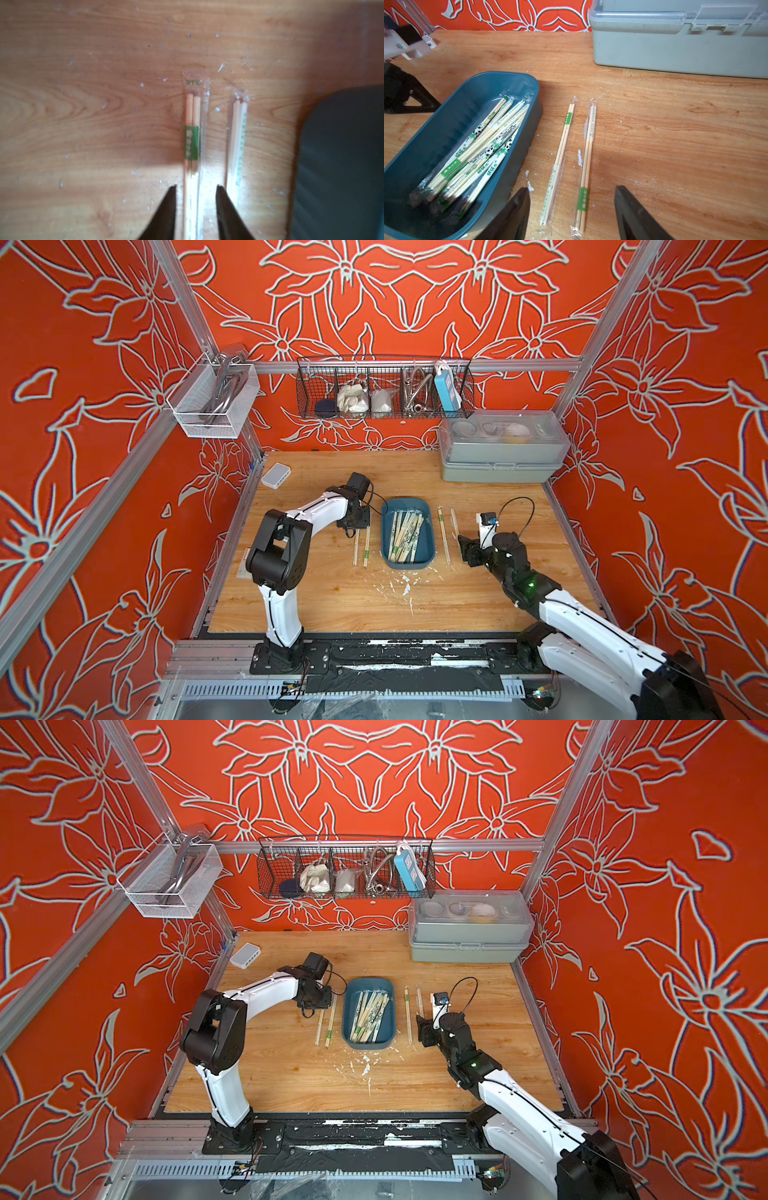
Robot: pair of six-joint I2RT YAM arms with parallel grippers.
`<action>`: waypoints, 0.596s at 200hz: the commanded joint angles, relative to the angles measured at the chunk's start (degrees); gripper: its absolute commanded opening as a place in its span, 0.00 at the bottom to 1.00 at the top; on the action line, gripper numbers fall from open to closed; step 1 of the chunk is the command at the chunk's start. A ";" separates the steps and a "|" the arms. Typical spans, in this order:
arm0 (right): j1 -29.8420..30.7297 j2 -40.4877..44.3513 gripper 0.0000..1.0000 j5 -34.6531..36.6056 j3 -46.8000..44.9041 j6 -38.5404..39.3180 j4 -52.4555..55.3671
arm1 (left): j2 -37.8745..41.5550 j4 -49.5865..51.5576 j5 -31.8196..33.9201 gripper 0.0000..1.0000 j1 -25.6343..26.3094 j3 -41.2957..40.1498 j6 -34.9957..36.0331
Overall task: Take the paired disposable chopsticks out of the storage box
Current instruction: Place the paired disposable chopsticks at the center of the board, then pick up the paired disposable chopsticks from the storage box.
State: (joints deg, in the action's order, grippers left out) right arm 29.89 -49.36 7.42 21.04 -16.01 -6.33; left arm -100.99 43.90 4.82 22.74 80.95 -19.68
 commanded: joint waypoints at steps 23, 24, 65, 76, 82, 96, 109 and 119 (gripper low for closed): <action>0.26 0.41 0.69 -0.13 1.20 -0.60 -0.26 | -0.95 -8.46 -1.48 0.00 -3.12 -6.23 1.14; 0.26 0.41 0.69 -0.13 1.20 -0.60 -0.26 | -1.00 -8.64 -1.48 0.00 -3.13 -6.32 1.18; 0.26 -0.10 0.69 -0.30 1.07 -0.60 -0.60 | -5.08 -12.17 -1.26 0.00 -3.76 -6.25 1.40; 0.30 -0.25 0.69 -0.22 1.11 -0.62 -0.79 | -6.78 -11.75 -1.56 0.00 -3.92 -5.19 1.54; 0.30 -0.44 0.69 -0.21 1.11 -0.60 -0.87 | -7.59 -11.57 -1.56 0.00 -3.93 -4.82 1.53; 0.27 -0.70 0.69 -0.21 1.20 -0.60 -0.88 | -8.81 -11.76 -1.39 0.00 -3.93 -4.57 1.44; 0.30 -0.76 0.69 -0.21 1.20 -0.60 -0.86 | -9.39 -11.95 -1.32 0.00 -4.02 -4.48 1.34; 0.27 -0.66 0.69 -0.21 1.20 -0.63 -0.92 | -9.73 -12.15 -1.13 0.00 -4.10 -4.48 1.20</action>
State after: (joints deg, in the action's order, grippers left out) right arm 29.89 -49.98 7.42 21.04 -16.01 -6.44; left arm -109.67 32.27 3.70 19.09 75.40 -18.92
